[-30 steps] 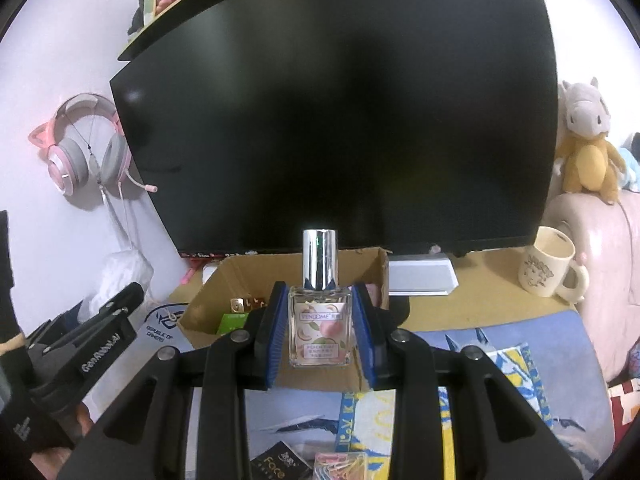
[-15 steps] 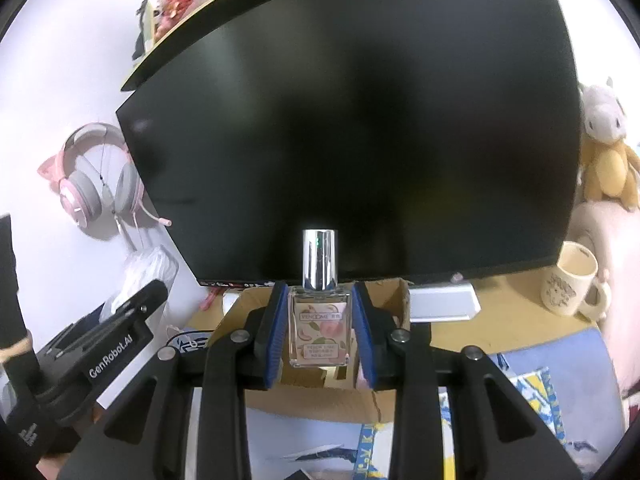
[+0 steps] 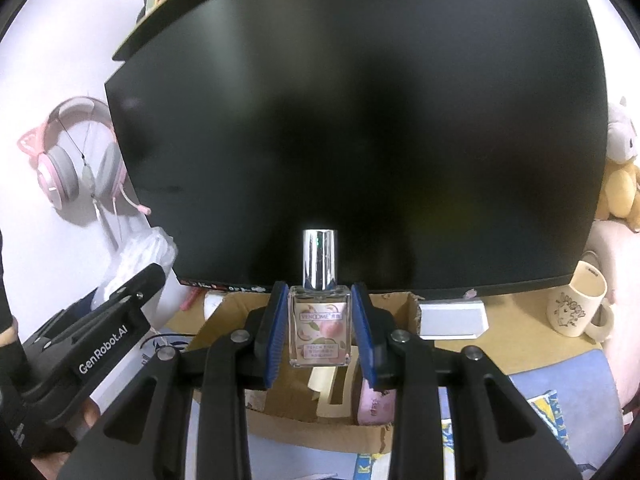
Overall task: Organize objects
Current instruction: 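Carry the floss-pick container and perfume bottle over the cardboard box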
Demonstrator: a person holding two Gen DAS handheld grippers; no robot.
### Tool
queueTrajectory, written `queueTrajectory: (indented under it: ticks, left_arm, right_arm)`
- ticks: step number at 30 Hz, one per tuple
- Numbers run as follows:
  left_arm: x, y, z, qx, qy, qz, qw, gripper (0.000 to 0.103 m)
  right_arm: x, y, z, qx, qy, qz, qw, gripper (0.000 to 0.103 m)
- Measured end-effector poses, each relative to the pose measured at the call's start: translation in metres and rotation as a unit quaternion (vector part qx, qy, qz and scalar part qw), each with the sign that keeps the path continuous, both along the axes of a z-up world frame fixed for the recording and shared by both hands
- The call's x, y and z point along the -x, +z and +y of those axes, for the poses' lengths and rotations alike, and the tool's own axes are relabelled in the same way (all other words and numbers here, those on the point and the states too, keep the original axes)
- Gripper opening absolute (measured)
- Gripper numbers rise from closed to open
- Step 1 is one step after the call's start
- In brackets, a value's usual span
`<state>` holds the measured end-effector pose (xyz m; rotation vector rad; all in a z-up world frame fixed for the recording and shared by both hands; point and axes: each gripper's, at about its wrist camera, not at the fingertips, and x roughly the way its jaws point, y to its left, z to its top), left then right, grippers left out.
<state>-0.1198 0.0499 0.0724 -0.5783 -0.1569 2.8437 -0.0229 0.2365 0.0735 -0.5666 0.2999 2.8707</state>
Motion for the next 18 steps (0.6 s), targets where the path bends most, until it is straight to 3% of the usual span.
queueTrajectory:
  ticks: [11,18]
  left_arm:
    - [0.005,-0.01,0.011,0.025,-0.014,-0.005,0.9996,0.057]
    - [0.01,-0.014,0.015,0.017,-0.03,-0.017,0.9993,0.057]
  right_arm:
    - [0.016,-0.013,0.012,0.021,-0.015,-0.015,1.0,0.034]
    - [0.019,-0.019,0.015,0.027,-0.014,-0.023,0.999,0.034]
